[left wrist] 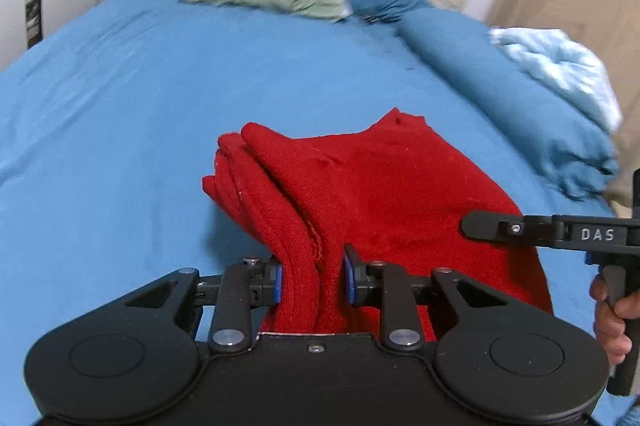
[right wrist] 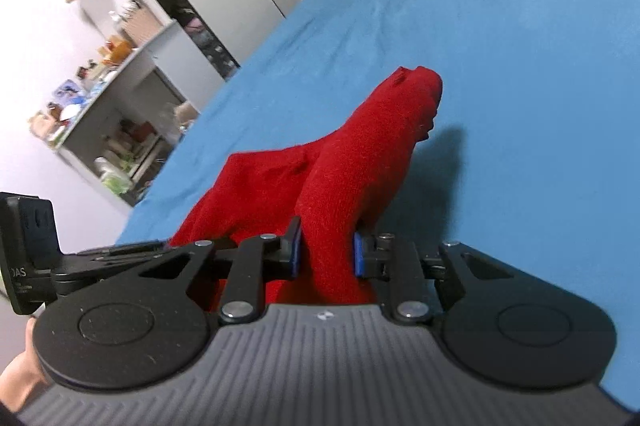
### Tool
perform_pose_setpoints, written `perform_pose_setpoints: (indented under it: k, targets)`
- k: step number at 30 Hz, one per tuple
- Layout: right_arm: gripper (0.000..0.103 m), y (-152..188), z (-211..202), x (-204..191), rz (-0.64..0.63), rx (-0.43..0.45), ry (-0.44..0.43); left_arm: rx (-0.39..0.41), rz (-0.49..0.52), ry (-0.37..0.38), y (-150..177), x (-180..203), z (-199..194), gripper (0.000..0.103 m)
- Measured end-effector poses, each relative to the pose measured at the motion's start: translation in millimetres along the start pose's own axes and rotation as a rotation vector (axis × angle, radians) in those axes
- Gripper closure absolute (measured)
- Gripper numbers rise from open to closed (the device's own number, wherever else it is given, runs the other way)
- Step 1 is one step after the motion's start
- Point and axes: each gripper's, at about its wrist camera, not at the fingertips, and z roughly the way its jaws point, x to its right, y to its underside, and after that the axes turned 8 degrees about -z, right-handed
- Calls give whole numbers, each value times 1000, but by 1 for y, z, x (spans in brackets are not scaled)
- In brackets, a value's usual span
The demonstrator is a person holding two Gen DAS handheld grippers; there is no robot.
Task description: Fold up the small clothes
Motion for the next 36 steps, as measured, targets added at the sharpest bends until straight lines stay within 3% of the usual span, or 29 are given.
perform_pose_setpoints:
  k: [6, 10, 12, 15, 17, 18, 19, 20, 21, 22, 29, 36]
  targets:
    - [63, 59, -96, 15, -43, 20, 40, -12, 5, 31, 79, 54, -21, 73]
    - [63, 115, -111, 43, 13, -21, 77, -64, -5, -3, 132, 70, 1, 73]
    - [63, 140, -109, 53, 20, -47, 115, -35, 27, -57, 149, 73, 2, 72]
    - [61, 161, -112, 60, 4, -27, 130, -2, 17, -69, 151, 74, -5, 66]
    - [54, 162, -118, 60, 14, -10, 126, 14, 9, -88, 148, 72, -11, 56]
    - [47, 161, -120, 59, 14, -3, 134, 22, 6, -90, 147, 70, -15, 51]
    - [34, 160, -124, 57, 7, 4, 134, 29, 4, -96, 145, 71, -15, 38]
    - [28, 158, -127, 55, -2, 17, 136, 40, 7, -112, 142, 71, -14, 30]
    - [19, 155, -131, 52, -18, 35, 151, 48, 10, -130, 142, 69, -15, 29]
    - [18, 153, -134, 51, -41, 46, 169, 50, 12, -150, 141, 67, -13, 29]
    - [18, 155, -109, 74, -66, -51, 283, -2, 37, -279, 148, 52, 13, 29]
    - [13, 163, -108, 78, -66, -46, 309, -17, 32, -297, 149, 49, 9, 30]
